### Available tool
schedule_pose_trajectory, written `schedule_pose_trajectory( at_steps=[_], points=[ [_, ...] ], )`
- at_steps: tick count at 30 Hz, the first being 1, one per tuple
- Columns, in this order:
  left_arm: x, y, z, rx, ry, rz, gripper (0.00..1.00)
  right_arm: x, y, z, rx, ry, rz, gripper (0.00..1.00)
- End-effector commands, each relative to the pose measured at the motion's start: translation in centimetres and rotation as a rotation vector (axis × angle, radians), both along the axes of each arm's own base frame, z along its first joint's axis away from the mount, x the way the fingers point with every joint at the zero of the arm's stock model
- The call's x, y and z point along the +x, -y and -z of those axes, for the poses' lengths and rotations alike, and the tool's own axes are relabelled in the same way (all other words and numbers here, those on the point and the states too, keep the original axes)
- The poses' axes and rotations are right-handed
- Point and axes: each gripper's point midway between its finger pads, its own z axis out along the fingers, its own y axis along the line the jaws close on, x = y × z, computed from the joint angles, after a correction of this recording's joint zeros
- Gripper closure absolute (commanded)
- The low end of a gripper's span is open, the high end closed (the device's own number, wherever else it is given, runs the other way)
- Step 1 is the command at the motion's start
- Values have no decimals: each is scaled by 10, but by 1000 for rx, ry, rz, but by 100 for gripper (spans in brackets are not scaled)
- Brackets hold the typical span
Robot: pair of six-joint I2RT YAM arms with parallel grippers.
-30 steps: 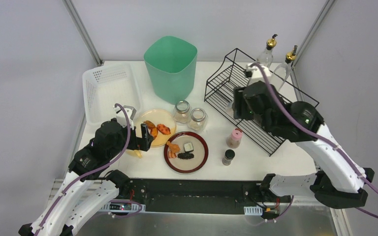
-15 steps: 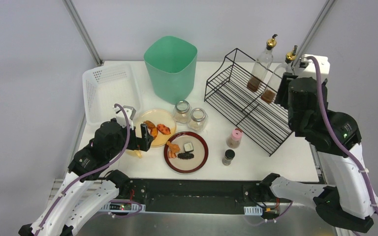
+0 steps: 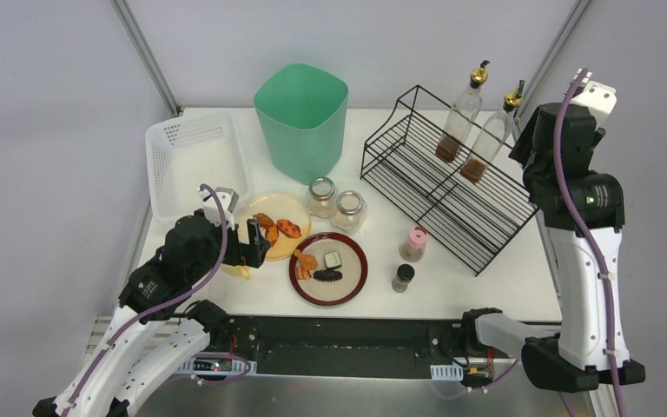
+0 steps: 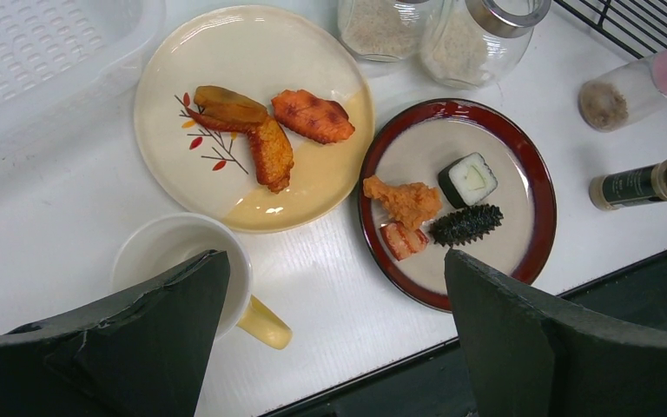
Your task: Clear the kitchen counter
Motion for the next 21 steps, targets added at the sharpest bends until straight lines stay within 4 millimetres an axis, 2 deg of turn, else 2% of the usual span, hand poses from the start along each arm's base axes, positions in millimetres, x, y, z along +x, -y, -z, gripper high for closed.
schedule_pose_trajectory(
  at_steps=[1, 6, 10, 21],
  points=[
    [2, 2, -5, -9, 31, 15, 0, 20, -3, -15, 147, 104, -24, 100],
    [2, 3, -5, -11, 33, 18, 0, 31, 8, -4, 231, 77, 12, 100],
    [1, 1, -7, -14, 42, 14, 0, 39, 10, 8, 306, 38, 13, 100],
    [-2, -2, -13, -29, 74, 5, 0, 39, 15, 18, 361, -66, 55, 100]
  ],
)
